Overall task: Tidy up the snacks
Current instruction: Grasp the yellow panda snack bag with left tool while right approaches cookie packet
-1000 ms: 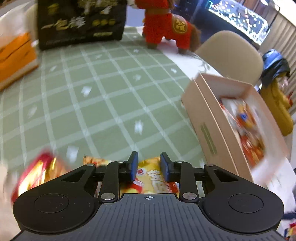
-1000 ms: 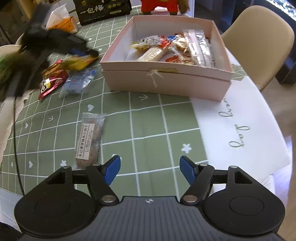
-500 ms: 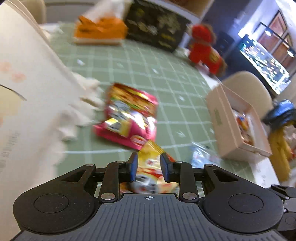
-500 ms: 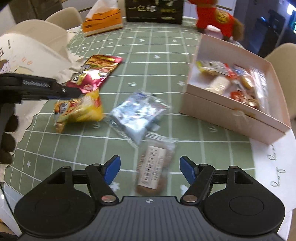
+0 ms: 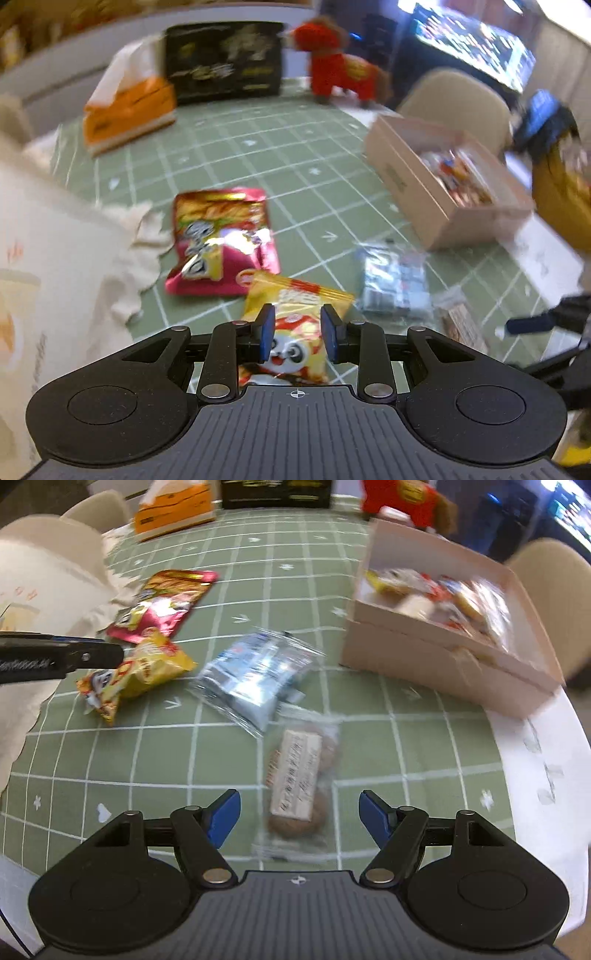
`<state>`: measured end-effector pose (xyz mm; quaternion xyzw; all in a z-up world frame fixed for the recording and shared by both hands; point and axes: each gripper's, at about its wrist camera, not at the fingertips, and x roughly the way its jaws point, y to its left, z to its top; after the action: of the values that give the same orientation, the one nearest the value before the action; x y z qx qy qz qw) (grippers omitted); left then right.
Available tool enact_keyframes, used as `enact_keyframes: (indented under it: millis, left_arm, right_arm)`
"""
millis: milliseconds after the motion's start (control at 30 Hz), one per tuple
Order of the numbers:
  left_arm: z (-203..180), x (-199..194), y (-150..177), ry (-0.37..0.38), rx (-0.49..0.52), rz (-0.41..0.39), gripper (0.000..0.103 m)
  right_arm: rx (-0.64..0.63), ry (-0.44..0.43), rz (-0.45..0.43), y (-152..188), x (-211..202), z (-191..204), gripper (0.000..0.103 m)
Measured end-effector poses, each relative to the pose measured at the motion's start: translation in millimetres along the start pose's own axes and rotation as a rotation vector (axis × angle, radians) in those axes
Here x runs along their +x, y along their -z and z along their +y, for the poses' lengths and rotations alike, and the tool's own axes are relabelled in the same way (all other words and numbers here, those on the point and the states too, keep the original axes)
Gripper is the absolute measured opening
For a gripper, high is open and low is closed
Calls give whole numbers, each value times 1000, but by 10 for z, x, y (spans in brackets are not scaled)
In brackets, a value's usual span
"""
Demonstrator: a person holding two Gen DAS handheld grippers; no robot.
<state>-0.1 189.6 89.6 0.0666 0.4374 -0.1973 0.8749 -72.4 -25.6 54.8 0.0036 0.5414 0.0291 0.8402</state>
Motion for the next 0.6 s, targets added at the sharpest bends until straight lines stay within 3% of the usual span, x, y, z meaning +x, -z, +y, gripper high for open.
enact_keyframes:
  millis: [167,200,300,400,533,600]
  left_arm:
    - [-263,200,56,-52,159,61,37]
    - [-294,205,69,-54,179,58,43]
    - [-338,221,75,-26,199,66,56]
    - [-365,233,77,11,204,70,57]
    - [-227,169,39,169,87,69,56]
    - [-78,45,19,186,-13,8,55]
  right_arm:
    - [83,26,34,198,23,-100,72]
    - [89,31,36,241,16,-105,72]
    - [95,55,33,337,-5,-105,77]
    - [107,62,26,409,-22,-106,81]
    - [114,68,12,446,-28,-82,87]
    - [120,71,3,464,-26,-95,89]
